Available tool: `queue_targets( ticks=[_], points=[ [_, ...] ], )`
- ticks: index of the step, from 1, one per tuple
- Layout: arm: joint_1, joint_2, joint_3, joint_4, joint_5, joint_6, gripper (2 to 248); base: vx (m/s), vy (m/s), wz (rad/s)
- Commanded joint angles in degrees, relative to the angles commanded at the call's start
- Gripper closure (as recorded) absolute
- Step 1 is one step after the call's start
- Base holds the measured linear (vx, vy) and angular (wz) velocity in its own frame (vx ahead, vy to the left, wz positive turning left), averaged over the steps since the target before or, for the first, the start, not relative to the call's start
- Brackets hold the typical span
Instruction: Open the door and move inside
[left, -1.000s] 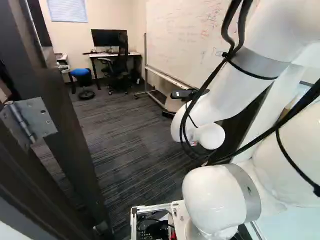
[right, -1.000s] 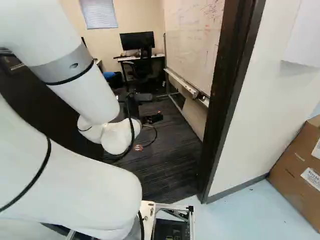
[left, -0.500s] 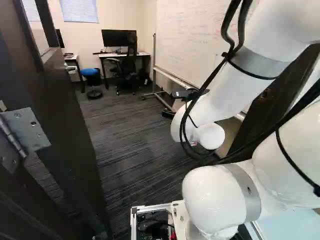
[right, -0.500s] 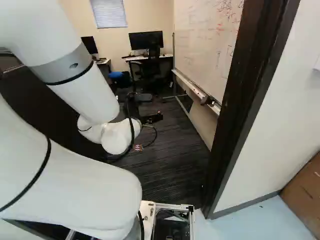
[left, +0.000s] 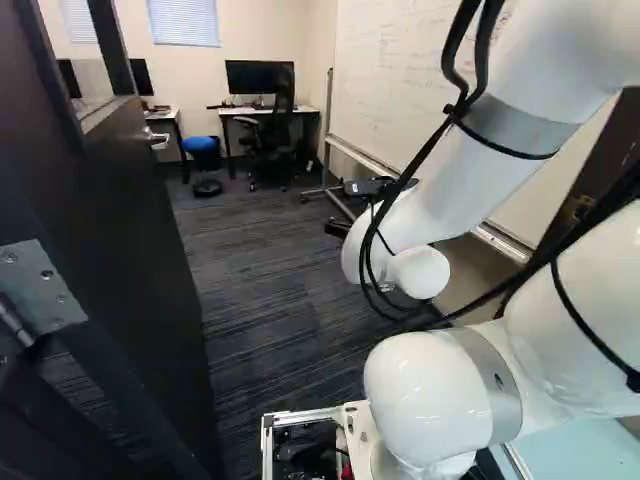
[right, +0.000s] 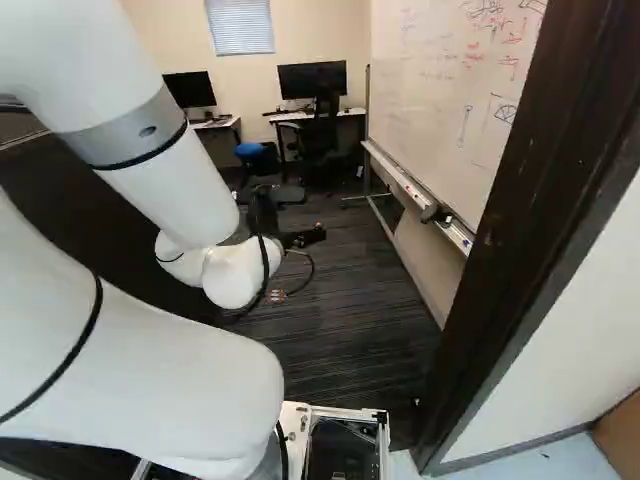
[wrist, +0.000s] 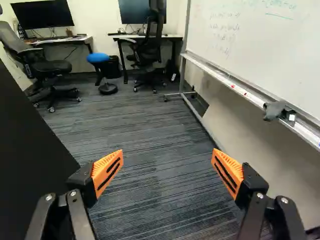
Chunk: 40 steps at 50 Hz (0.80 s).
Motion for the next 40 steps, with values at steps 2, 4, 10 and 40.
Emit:
queue_targets(
  ticks=[2, 4, 10, 40],
  points=[
    [0.0, 0.0, 0.0, 0.0, 0.0, 0.0, 3, 0.136, 0.032, 0.163],
    [0.0, 0.0, 0.0, 0.0, 0.0, 0.0, 3, 0.13, 0.031, 0.188],
    [0.0, 0.0, 0.0, 0.0, 0.0, 0.0, 3, 0.092, 0.012, 0.117],
    [0.0, 0.0, 0.0, 0.0, 0.0, 0.0, 3, 0.119, 0.034, 0.134]
  ],
)
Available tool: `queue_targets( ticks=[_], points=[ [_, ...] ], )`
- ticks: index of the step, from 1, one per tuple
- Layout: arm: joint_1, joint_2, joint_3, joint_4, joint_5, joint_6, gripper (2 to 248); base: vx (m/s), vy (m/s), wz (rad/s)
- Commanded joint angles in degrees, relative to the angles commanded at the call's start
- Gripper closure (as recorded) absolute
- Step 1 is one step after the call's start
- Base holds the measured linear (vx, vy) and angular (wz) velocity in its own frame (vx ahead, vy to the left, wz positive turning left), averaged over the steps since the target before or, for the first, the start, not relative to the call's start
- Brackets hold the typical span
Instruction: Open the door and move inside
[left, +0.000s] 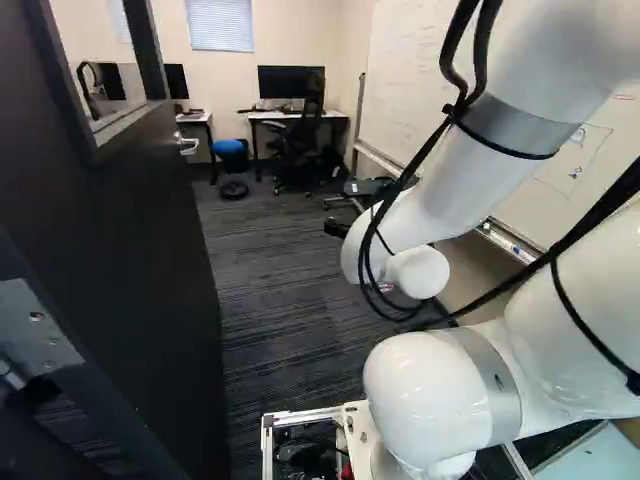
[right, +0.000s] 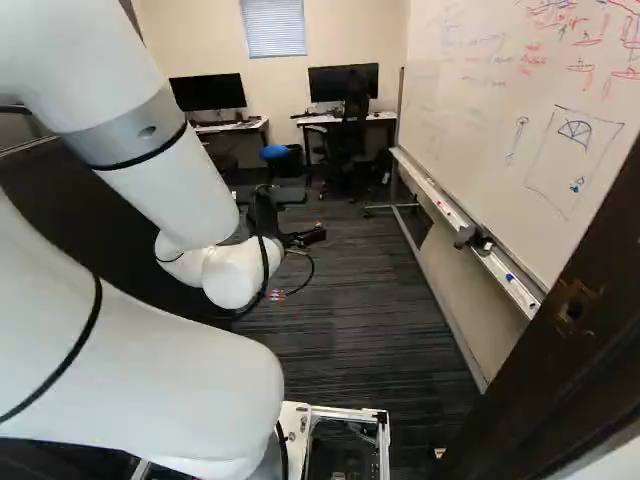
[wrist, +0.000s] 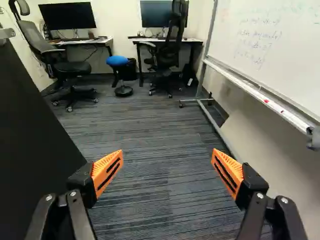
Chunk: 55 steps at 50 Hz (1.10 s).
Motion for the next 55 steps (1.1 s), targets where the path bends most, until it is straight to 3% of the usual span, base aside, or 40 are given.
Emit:
queue_targets(
  ticks=[32, 55],
  points=[
    [0.0, 0.0, 0.0, 0.0, 0.0, 0.0, 3, 0.174, -0.001, 0.186],
    [0.0, 0.0, 0.0, 0.0, 0.0, 0.0, 3, 0.195, -0.039, 0.006]
  ],
)
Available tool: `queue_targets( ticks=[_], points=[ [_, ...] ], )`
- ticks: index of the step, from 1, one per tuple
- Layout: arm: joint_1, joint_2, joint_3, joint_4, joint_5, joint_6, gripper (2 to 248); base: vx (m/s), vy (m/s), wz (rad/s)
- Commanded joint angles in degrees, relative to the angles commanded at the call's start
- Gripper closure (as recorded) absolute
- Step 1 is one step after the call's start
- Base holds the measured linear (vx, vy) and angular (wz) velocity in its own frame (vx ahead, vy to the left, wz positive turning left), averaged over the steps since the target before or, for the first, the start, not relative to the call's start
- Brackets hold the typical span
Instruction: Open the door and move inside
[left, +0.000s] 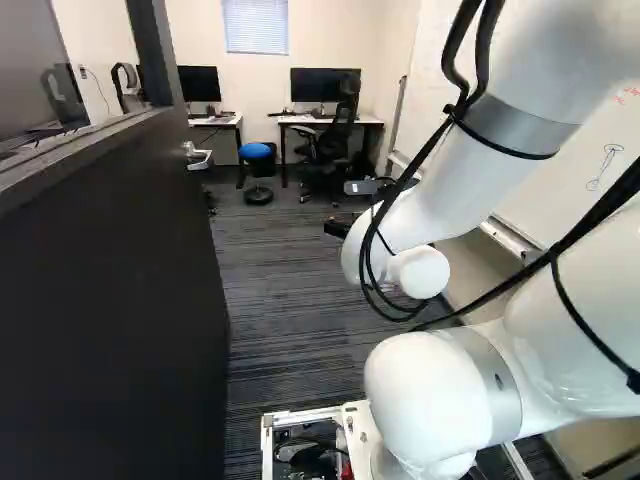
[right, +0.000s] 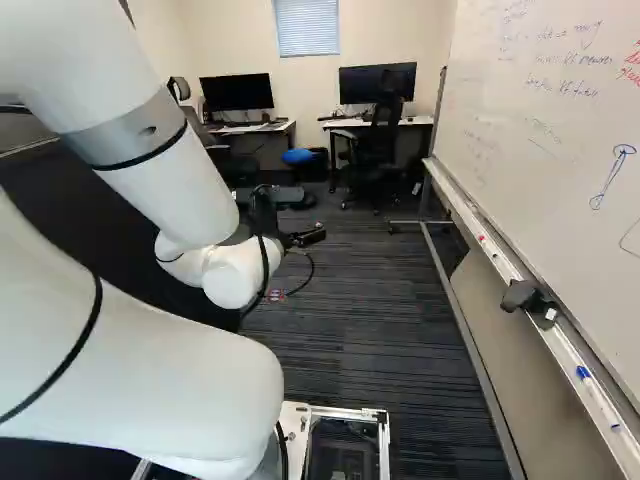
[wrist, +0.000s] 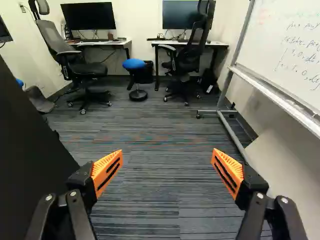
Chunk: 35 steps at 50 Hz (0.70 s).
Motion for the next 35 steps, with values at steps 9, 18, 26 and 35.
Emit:
queue_targets(
  ticks=[9, 18, 26, 35],
  points=[
    [0.0, 0.0, 0.0, 0.0, 0.0, 0.0, 3, 0.228, -0.03, -0.008],
    [0.0, 0.0, 0.0, 0.0, 0.0, 0.0, 3, 0.22, -0.002, -0.014],
    [0.0, 0.0, 0.0, 0.0, 0.0, 0.0, 3, 0.22, -0.007, -0.012],
    [0.0, 0.0, 0.0, 0.0, 0.0, 0.0, 3, 0.217, -0.004, -0.017]
  ],
)
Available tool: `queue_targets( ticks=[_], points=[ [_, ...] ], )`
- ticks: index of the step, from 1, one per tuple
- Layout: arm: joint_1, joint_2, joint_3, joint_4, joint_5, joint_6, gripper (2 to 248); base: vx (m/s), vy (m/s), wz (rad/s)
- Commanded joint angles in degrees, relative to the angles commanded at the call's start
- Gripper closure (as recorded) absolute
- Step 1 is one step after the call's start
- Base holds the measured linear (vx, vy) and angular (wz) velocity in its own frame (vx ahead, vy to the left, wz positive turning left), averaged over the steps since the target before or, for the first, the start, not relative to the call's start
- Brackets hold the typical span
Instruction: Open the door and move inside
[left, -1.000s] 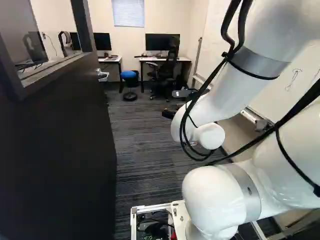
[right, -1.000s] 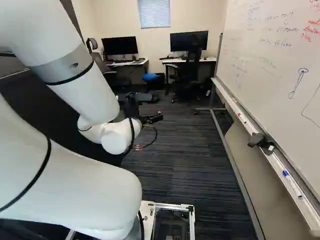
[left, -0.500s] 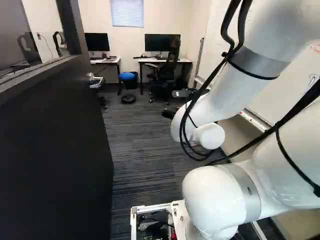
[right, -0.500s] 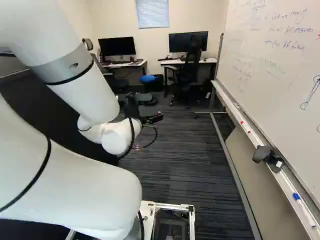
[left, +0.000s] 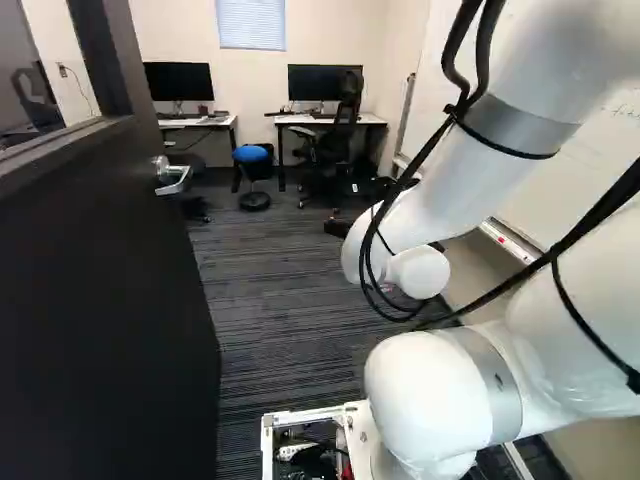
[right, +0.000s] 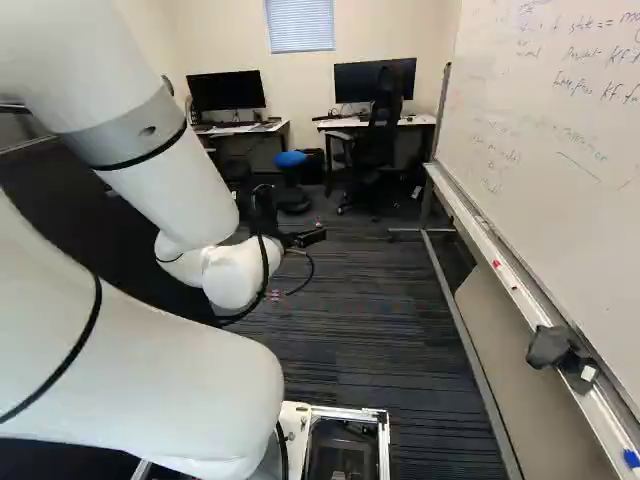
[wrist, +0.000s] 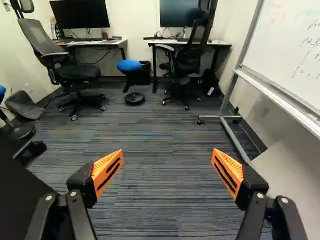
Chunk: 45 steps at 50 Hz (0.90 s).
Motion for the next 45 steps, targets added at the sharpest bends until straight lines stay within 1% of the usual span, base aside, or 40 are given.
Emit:
queue_targets(
  ticks=[45],
  points=[
    [0.0, 0.0, 0.0, 0.0, 0.0, 0.0, 3, 0.236, 0.0, -0.025]
  ],
)
